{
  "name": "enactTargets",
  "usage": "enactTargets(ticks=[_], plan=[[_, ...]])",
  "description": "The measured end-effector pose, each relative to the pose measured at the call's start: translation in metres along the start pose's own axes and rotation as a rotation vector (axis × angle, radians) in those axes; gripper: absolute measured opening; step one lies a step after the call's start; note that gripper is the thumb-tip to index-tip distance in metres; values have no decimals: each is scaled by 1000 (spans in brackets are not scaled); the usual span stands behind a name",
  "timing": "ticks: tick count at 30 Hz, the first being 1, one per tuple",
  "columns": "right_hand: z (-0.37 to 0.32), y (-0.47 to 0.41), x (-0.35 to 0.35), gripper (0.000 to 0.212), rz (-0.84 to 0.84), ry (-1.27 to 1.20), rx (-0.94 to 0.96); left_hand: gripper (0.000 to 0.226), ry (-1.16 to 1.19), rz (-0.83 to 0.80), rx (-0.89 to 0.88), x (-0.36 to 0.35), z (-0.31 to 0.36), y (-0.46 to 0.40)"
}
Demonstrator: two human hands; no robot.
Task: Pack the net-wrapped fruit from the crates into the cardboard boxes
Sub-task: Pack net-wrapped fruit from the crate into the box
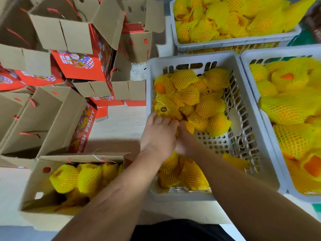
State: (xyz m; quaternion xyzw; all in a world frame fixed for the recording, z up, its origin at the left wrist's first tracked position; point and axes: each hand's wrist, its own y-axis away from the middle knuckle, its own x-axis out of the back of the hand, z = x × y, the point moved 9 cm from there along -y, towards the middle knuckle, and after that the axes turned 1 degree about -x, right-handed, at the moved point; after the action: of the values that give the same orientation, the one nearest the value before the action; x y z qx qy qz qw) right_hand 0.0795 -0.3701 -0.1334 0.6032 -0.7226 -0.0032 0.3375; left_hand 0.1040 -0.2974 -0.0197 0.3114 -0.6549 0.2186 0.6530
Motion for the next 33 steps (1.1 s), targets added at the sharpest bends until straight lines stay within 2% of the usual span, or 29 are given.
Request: enactTargets(ticks=[2,5,7,8,11,14,17,21,23,24,25,26,28,29,31,33], plan=[[9,-3,10,58,3,-122,-18,47,65,26,9,4,-2,-1],[15,1,18,58,-93,-532,-169,68,110,20,5,5,-4,0],[10,3,20,50,-183,-789,-240,83,56,-10,-20,1,-2,0],[7,3,21,44,-210,-835,-244,86,38,-10,-19,-1,-2,0],[5,3,17,33,-271,-921,-265,84,34,20,-1,-2,-4,-2],[5,2,28,31,-163,-966,-280,85,58,36,17,1,-5,-3],[1,1,47,29,-39,-912,-170,89,110,61,50,5,-6,-2],[-13,2,54,28,-49,-922,-36,88,152,60,93,2,-11,-1],[-7,-3,60,26,20,-990,-40,90,134,66,88,2,-11,-1],[-1,-6,67,28,102,-929,-31,90,126,70,78,3,-10,-1],[5,-8,75,36,191,-725,-3,90,121,71,66,4,-9,-1],[8,-8,75,48,216,-387,38,88,117,71,56,4,-8,-2],[23,-11,39,68,40,332,18,84,103,70,40,5,-7,-2],[35,-11,27,71,8,546,-39,82,94,70,33,5,-6,-2],[42,-11,20,65,65,762,-74,78,81,77,22,5,-5,-2],[39,-13,21,65,103,856,-73,76,88,87,17,6,-4,-2]])
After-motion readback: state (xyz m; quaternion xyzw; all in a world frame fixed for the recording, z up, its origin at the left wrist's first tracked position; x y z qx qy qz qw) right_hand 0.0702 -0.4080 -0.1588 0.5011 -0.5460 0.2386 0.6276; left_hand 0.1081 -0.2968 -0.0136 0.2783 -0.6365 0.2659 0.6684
